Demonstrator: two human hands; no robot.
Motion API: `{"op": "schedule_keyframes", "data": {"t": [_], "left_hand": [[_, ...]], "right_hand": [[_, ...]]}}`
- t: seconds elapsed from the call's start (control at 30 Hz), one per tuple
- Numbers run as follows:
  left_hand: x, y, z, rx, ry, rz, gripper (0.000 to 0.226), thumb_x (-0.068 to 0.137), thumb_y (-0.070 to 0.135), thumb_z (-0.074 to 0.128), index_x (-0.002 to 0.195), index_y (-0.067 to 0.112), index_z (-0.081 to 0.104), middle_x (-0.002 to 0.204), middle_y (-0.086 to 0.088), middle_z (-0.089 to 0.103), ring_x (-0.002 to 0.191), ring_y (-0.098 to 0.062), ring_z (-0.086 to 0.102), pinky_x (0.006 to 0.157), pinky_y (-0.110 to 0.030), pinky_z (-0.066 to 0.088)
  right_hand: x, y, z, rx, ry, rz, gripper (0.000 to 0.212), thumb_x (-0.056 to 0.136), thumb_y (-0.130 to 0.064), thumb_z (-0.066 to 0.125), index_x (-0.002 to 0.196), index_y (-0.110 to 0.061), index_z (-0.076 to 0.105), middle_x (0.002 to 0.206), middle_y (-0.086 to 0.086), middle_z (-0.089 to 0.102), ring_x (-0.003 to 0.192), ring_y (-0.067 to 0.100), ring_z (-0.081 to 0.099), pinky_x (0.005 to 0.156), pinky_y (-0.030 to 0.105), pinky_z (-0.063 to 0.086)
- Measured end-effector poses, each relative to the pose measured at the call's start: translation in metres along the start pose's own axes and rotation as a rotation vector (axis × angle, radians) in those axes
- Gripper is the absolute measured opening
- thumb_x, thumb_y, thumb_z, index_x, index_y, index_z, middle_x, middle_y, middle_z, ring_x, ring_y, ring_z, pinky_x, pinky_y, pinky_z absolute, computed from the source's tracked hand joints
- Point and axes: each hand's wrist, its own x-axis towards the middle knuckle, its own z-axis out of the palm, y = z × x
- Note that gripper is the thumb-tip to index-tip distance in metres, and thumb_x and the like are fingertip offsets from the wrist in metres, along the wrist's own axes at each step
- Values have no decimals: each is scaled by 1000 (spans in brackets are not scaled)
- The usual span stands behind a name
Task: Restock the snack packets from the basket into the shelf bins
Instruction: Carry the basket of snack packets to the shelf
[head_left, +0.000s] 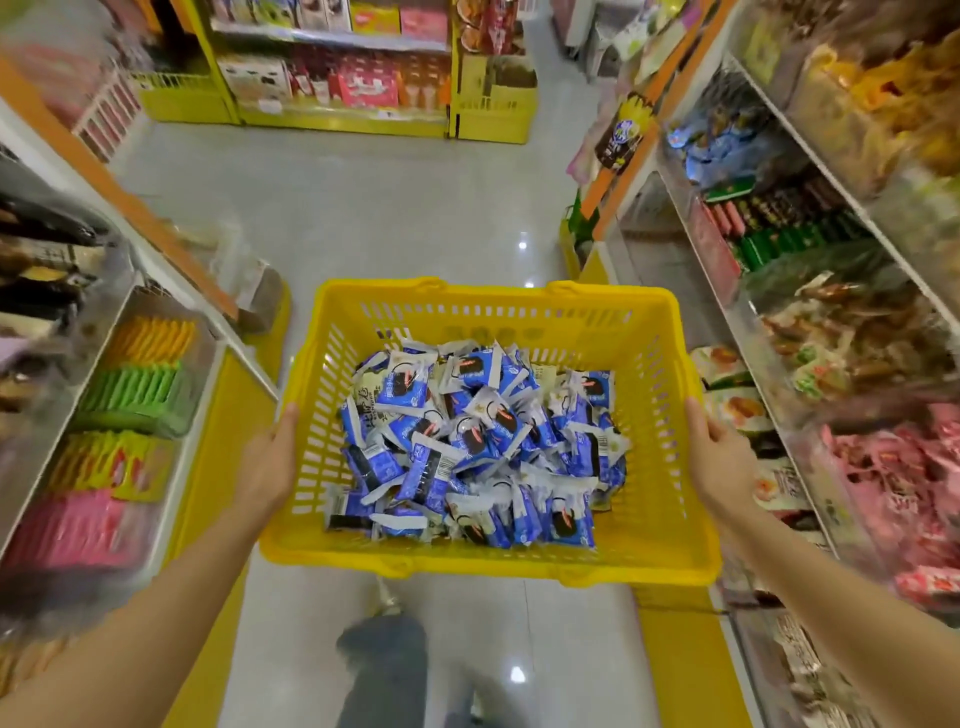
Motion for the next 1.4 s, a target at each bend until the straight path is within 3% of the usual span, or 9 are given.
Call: {"op": "schedule_keyframes", "data": {"t": [0.07,0.27,0.33,0.4,0.53,0.7,0.9,1.03,1.4], "left_hand": [[43,12,-2,26,0,1,58,95,54,31,76,6,58,77,-17,55,73,-29,51,66,-38,35],[154,64,2,101,-43,46,48,96,53,30,58,24,37,58,5,38,53,-12,36,53,-30,28],[193,79,8,103,-58,54,51,96,53,31,61,18,47,57,1,42,53,-15,40,53,-26,30],[230,97,18,143,-94,58,61,94,56,30,73,6,58,65,-10,53,61,-25,48,58,-35,36],[299,135,50,228,-108,72,72,93,61,26,73,0,59,77,-21,59,70,-32,52,69,-41,38],[371,182,89,195,-163,75,71,93,60,27,77,0,62,75,-17,60,75,-32,55,73,-41,40],[446,240,121,229,-228,179,51,96,52,29,67,17,51,58,-1,47,56,-20,42,54,-29,32],[506,266,137,251,-304,225,55,95,54,30,75,10,55,72,-10,53,69,-24,48,69,-34,35],[594,338,240,446,-500,377,52,93,57,32,70,15,53,74,-9,54,69,-24,48,71,-35,35]], "right_hand": [[22,-23,24,1,0,13,54,94,-53,37,63,-8,39,62,10,43,61,22,41,53,35,26],[84,-78,82,20,14,114,57,93,-56,36,68,-7,51,65,8,51,68,25,49,62,35,34],[105,-92,100,35,11,132,59,94,-55,36,72,-3,54,68,12,53,70,26,51,65,36,37],[127,-102,114,54,23,149,57,95,-52,37,72,-4,56,69,11,54,72,25,52,65,36,39],[183,-122,138,49,73,202,58,95,-53,36,93,-2,64,90,15,62,87,29,57,81,38,42],[256,-151,158,48,108,247,63,94,-54,37,91,3,63,82,20,63,78,33,59,70,37,42],[309,-184,185,79,125,344,66,94,-54,37,88,8,59,76,17,58,71,27,54,65,36,40],[323,-197,210,69,201,435,59,95,-52,37,78,1,58,73,13,57,69,24,52,67,37,41],[324,-174,258,182,433,730,54,94,-51,40,72,-4,54,66,12,53,62,21,47,53,31,34]]}}
